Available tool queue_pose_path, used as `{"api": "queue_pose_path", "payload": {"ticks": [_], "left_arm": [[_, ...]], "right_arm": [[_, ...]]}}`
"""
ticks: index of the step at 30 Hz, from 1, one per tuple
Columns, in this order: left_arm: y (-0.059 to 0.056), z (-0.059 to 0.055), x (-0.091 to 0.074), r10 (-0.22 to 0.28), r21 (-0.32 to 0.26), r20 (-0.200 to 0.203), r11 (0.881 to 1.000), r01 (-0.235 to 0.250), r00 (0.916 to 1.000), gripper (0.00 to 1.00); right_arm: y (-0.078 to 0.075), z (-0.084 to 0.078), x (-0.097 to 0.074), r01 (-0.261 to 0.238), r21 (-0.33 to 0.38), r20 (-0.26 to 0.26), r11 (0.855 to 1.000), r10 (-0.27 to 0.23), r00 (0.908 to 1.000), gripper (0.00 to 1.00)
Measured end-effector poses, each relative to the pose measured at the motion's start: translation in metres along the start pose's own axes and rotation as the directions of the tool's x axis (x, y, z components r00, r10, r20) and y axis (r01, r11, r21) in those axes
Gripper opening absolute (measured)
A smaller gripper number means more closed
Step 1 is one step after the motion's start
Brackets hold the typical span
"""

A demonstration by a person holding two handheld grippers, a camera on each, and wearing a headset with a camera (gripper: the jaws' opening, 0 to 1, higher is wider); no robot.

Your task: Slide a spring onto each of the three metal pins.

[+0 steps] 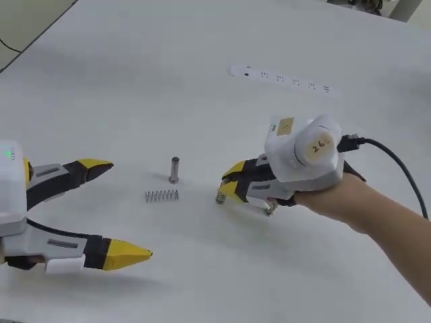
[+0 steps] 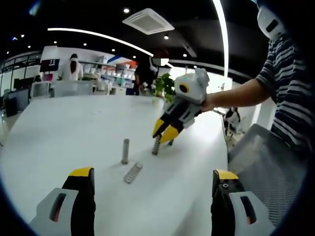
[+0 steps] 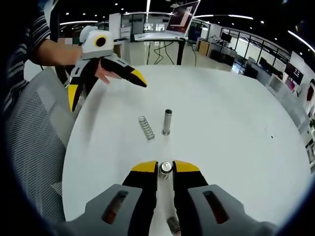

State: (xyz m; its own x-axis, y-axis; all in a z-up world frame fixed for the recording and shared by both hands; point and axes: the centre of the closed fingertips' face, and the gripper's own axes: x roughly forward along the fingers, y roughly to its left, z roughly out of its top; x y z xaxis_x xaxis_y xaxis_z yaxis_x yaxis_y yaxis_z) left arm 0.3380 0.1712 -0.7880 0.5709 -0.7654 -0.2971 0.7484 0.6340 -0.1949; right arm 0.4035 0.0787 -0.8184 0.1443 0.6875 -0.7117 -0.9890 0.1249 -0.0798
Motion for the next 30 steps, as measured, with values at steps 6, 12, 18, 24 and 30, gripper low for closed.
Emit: {"api": "queue_pose_path", "payload": {"ticks": [6, 12, 18, 24, 30], "left_arm": [[0.000, 0.000, 0.000, -0.001, 0.003, -0.004, 1.000, 0.001, 1.0000, 0.96], [0.000, 0.001, 0.000, -0.001, 0.002, -0.003, 1.000, 0.001, 1.0000, 0.96], [0.001, 0.002, -0.001, 0.001, 0.001, 0.002, 1.000, -0.001, 1.0000, 0.97], [0.000, 0.003, 0.000, -0.004, 0.002, 0.003, 1.000, 0.004, 1.0000, 0.97], [0.000, 0.004, 0.001, -0.005, 0.004, 0.002, 1.000, 0.005, 1.0000, 0.97]], "right_arm": [[0.000, 0.001, -0.002, 0.011, 0.010, 0.008, 1.000, -0.011, 0.9999, 0.12], [-0.001, 0.007, -0.010, 0.025, 0.047, 0.049, 0.999, -0.027, 0.9984, 0.14], [-0.001, 0.009, -0.017, 0.033, 0.105, 0.089, 0.994, -0.042, 0.9952, 0.15], [0.000, 0.011, -0.025, 0.030, 0.178, 0.138, 0.983, -0.055, 0.9889, 0.15], [0.003, 0.015, -0.033, 0.038, 0.182, 0.156, 0.983, -0.067, 0.9854, 0.15]]}}
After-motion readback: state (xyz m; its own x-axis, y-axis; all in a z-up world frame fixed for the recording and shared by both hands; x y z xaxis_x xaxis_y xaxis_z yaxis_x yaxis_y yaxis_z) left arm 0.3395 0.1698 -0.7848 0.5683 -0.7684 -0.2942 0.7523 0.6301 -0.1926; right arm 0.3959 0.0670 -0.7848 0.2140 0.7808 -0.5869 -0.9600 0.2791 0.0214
